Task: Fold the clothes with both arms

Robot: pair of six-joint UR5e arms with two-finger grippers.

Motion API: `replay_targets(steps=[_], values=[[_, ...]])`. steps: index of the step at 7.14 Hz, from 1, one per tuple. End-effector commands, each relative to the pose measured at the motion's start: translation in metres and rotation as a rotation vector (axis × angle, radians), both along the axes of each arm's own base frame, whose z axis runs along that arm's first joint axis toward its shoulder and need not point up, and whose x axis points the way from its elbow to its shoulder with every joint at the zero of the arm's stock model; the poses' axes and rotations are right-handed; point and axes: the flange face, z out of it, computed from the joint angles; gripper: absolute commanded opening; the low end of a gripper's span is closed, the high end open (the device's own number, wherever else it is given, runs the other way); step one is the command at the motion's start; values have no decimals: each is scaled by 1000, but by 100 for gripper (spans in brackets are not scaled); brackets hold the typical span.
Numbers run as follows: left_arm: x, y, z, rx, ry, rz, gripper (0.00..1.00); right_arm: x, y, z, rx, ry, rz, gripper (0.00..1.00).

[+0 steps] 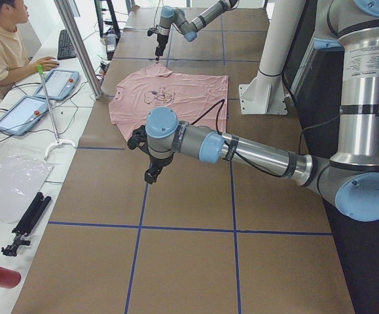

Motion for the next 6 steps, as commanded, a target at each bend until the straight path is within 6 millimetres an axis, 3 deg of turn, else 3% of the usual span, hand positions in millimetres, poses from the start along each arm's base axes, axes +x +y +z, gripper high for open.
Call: replay_targets(steps=[1, 2, 3, 5, 6], values=[[0, 1, 3, -10, 7, 3, 100, -18, -4, -6, 33, 50, 61, 81], [2, 1, 4, -18, 36, 12, 100, -32, 0, -7, 68, 79, 90, 76], [2, 1, 6, -25, 41, 10, 100, -40, 4, -7, 80, 93, 104, 63], [2, 3, 7, -30, 43, 7, 100, -41, 3, -11, 85, 92, 103, 0], [3, 4, 6, -49, 60, 1, 100, -39, 5, -9, 93, 92, 89, 0]])
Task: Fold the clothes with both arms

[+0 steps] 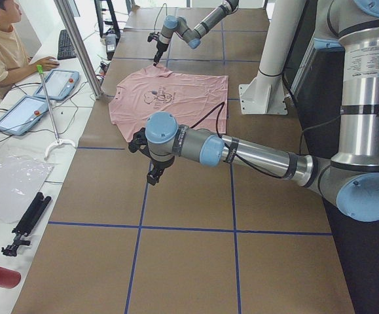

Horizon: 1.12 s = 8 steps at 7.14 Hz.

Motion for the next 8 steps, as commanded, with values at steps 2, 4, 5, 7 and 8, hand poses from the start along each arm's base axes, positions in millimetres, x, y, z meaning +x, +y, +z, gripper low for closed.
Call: replay_targets(steps=[2, 4, 5, 7, 8], values=[[1, 3, 1, -32, 20, -10, 100, 0, 3, -5, 21, -1, -35, 0], [1, 3, 1, -42, 22, -18, 100, -3, 3, -25, 67, -1, -23, 0], [1, 3, 1, -44, 22, -18, 100, -15, -2, -55, 79, -11, -20, 0], [2, 3, 0, -47, 24, -21, 100, -54, -9, -121, 61, 28, -17, 0], [2, 3, -1, -44, 25, -21, 100, -63, -11, -140, 66, 13, -9, 0]])
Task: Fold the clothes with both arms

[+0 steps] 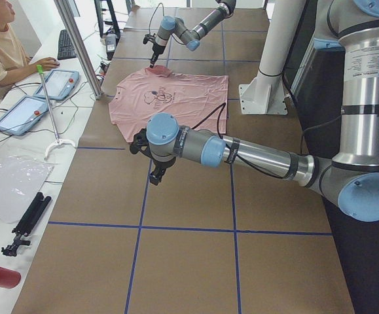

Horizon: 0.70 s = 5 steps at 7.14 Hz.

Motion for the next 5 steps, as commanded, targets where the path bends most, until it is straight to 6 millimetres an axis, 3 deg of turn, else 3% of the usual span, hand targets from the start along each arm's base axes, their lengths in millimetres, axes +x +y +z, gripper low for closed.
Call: replay_targets(steps=[1, 2, 3, 4, 5], values=[[0, 1, -5, 5, 4, -1, 100, -40, 2, -34, -14, 1, -2, 0], [0, 1, -6, 6, 6, -1, 100, -54, -4, -39, -15, 14, -8, 0], [0, 1, -8, 9, 6, -2, 100, -70, -5, -48, -10, 23, -12, 40], [0, 1, -11, -12, 10, -19, 100, -80, 1, -49, 3, 36, -3, 99], [1, -1, -16, -48, 18, -46, 100, -80, 0, -48, 12, 43, -6, 100]])
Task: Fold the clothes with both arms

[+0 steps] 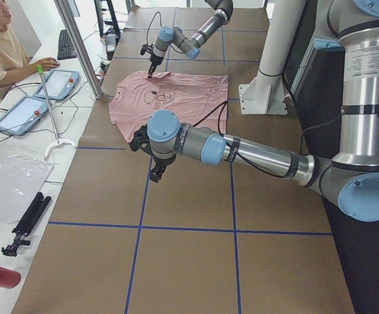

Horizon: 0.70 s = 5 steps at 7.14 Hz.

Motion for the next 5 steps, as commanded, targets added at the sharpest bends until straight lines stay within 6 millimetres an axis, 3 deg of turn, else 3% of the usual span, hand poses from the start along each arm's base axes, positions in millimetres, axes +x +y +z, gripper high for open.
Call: replay_targets(steps=[1, 2, 3, 4, 5], values=[[19, -8, -26, -85, 20, -55, 100, -4, 0, -3, 26, 16, -12, 100], [46, -20, -54, -110, 46, -79, 100, -1, 0, -10, 51, 15, -35, 100], [88, -34, -83, -131, 57, -87, 100, 9, 4, -18, 46, -19, -63, 100], [130, -59, -121, -166, 28, -157, 100, 45, 11, 6, 7, -58, -101, 100], [192, -82, -158, -200, 12, -195, 100, 104, 17, 36, -23, -94, -123, 100]])
